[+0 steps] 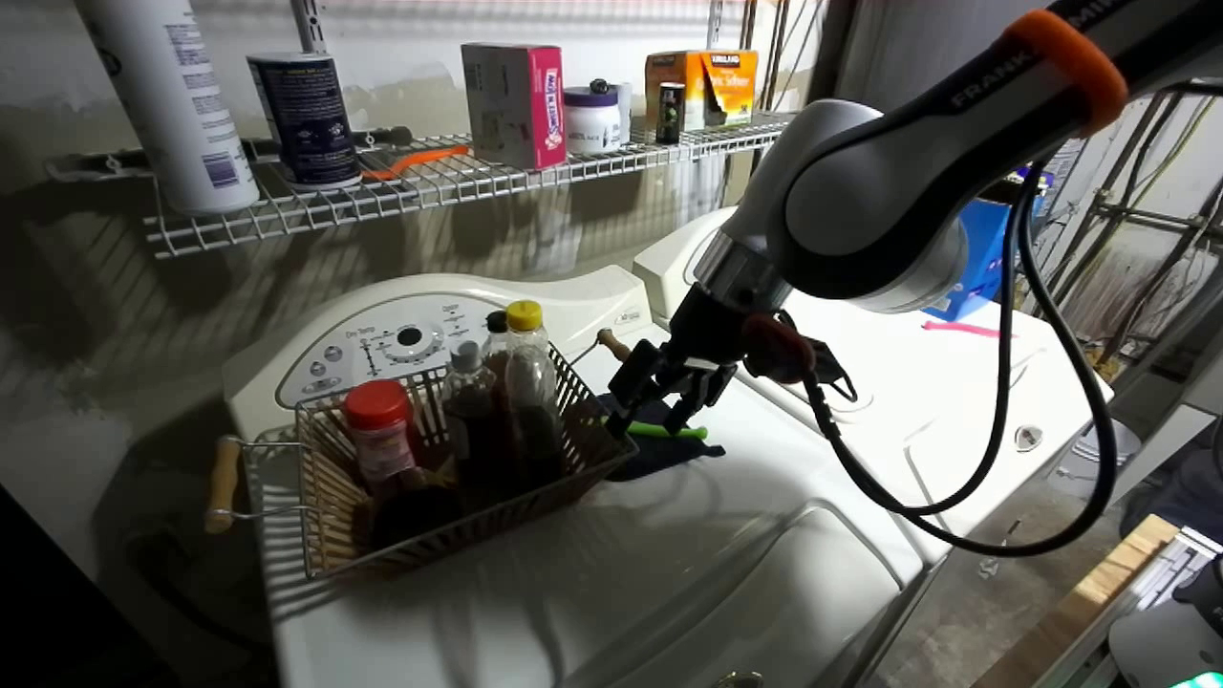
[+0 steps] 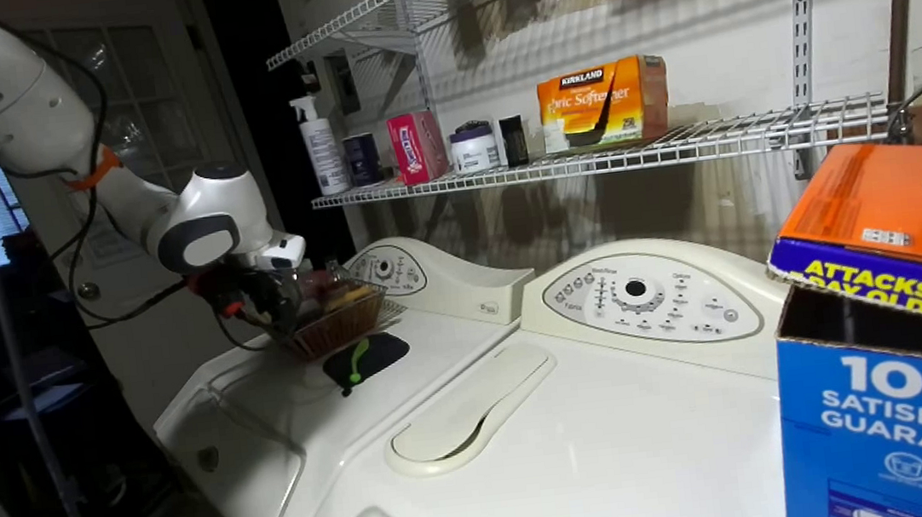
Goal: Move the basket to the washing machine on the right.
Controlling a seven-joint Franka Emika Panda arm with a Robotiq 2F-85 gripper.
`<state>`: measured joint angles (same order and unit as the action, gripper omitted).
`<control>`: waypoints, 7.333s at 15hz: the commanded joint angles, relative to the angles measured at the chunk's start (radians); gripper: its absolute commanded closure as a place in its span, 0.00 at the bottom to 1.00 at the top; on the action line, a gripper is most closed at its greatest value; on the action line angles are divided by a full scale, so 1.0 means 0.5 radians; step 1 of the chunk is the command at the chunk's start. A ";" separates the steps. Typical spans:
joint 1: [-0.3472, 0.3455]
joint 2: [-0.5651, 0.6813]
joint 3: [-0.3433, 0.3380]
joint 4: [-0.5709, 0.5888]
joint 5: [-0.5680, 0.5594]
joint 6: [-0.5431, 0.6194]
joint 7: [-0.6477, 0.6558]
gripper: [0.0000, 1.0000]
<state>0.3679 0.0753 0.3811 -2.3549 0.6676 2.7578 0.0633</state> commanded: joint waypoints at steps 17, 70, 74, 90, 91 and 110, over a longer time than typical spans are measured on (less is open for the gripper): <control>-0.032 0.485 0.097 0.240 0.211 0.397 -0.214 0.06; -1.107 0.606 1.206 0.191 0.731 0.764 -0.866 0.98; -1.203 0.578 1.314 0.170 0.721 0.774 -0.855 0.98; -1.793 0.665 1.934 0.040 0.671 1.003 -0.985 0.98; -1.860 0.655 1.995 0.030 0.676 1.006 -0.982 0.98; -3.527 0.676 3.207 -0.519 0.841 1.342 -0.791 0.98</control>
<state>-1.2627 0.3268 1.8330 -2.6324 1.0728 3.3087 -0.3171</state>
